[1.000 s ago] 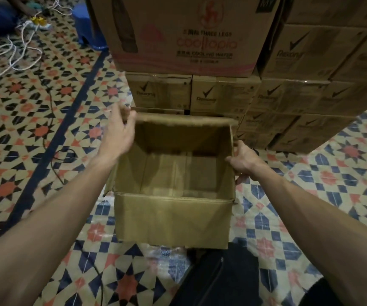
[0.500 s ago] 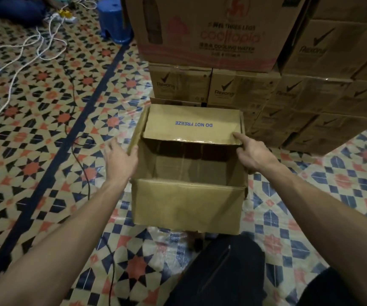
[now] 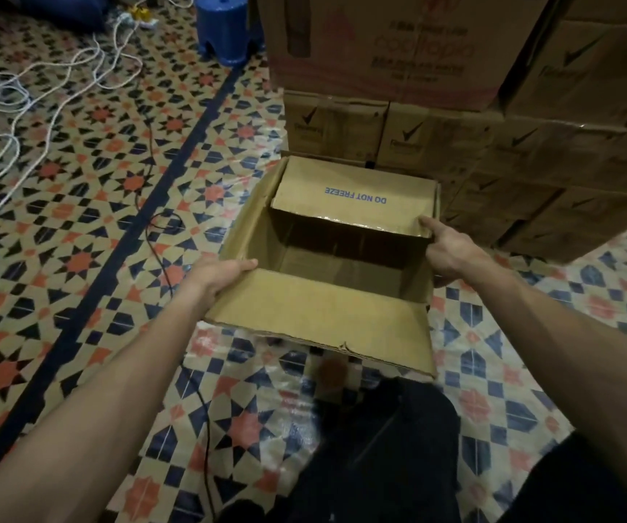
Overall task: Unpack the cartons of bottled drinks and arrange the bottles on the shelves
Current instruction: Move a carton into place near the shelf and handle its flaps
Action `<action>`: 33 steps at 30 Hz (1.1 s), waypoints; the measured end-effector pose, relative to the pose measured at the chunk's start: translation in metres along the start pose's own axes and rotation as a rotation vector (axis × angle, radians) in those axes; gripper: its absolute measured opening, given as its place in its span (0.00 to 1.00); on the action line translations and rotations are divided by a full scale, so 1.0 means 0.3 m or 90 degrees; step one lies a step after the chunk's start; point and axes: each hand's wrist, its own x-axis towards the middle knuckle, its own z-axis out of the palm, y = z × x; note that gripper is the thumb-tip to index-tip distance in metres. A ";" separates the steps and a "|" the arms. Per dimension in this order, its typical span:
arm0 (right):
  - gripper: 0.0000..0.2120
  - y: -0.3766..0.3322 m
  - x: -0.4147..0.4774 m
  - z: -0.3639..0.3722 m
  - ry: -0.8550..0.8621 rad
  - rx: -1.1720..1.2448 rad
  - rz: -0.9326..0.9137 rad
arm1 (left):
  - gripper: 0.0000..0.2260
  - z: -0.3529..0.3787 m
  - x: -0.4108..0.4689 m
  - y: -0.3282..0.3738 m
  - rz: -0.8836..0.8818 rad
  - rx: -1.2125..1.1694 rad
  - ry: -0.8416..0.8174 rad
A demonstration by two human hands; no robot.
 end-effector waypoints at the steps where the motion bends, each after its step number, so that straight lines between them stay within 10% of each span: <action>1: 0.32 0.001 -0.005 -0.005 -0.006 0.016 -0.004 | 0.23 -0.015 0.004 0.016 -0.019 -0.012 -0.019; 4: 0.33 0.005 0.005 -0.006 -0.015 0.009 -0.024 | 0.04 -0.045 -0.028 0.061 -0.033 -0.229 -0.111; 8: 0.26 0.005 0.006 0.002 -0.080 0.178 0.004 | 0.08 -0.042 -0.032 0.097 -0.084 -0.434 -0.143; 12: 0.13 -0.014 -0.023 -0.012 -0.121 0.461 0.091 | 0.13 0.028 -0.048 0.114 -0.003 -0.304 -0.002; 17: 0.23 0.061 0.030 -0.001 0.009 0.266 -0.040 | 0.16 0.077 -0.020 0.090 0.244 0.093 0.284; 26: 0.38 0.028 -0.009 -0.006 0.066 0.268 -0.012 | 0.23 0.126 0.089 0.055 0.438 0.142 0.159; 33: 0.30 0.023 -0.014 0.004 0.057 0.077 -0.028 | 0.27 0.150 0.137 0.072 0.460 0.228 0.152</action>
